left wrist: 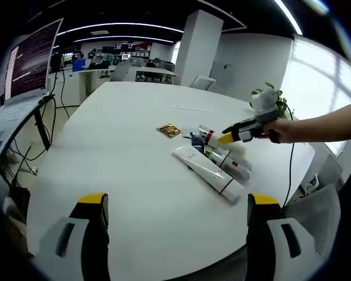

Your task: Arrange the skincare products in the storage area until every visible bottle or jar stands upright without overlapping.

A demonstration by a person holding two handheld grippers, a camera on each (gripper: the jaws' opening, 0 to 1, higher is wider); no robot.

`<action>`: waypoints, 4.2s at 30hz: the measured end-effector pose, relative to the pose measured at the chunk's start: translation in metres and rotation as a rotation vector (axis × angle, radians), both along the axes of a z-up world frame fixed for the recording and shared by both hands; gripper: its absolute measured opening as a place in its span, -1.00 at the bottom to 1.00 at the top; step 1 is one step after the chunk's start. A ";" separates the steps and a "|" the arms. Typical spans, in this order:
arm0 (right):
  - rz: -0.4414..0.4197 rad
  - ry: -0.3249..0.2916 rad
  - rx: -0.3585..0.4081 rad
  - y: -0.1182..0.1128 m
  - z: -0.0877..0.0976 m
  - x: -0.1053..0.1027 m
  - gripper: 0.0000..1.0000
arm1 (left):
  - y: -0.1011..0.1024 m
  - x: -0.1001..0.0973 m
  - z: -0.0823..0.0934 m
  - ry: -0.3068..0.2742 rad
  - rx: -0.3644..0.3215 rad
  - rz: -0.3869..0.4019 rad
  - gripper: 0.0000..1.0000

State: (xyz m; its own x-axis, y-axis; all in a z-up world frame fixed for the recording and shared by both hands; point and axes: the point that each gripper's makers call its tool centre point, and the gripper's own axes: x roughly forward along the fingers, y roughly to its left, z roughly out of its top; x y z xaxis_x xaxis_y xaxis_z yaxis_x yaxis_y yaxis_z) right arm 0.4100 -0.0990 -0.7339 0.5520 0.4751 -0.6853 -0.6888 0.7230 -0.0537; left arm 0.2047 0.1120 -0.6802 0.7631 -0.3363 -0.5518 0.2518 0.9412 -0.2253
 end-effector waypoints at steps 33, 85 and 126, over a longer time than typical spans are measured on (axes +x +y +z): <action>0.078 0.476 -0.392 0.013 -0.036 -0.013 -0.39 | 0.001 0.000 0.004 -0.016 -0.063 0.027 0.75; -0.020 0.304 -0.143 0.002 0.007 -0.015 -0.46 | -0.012 0.001 0.005 -0.014 -0.067 -0.045 0.68; 0.391 0.108 0.447 0.002 0.128 -0.185 -0.46 | -0.165 -0.008 0.112 -0.128 -0.329 -0.588 0.28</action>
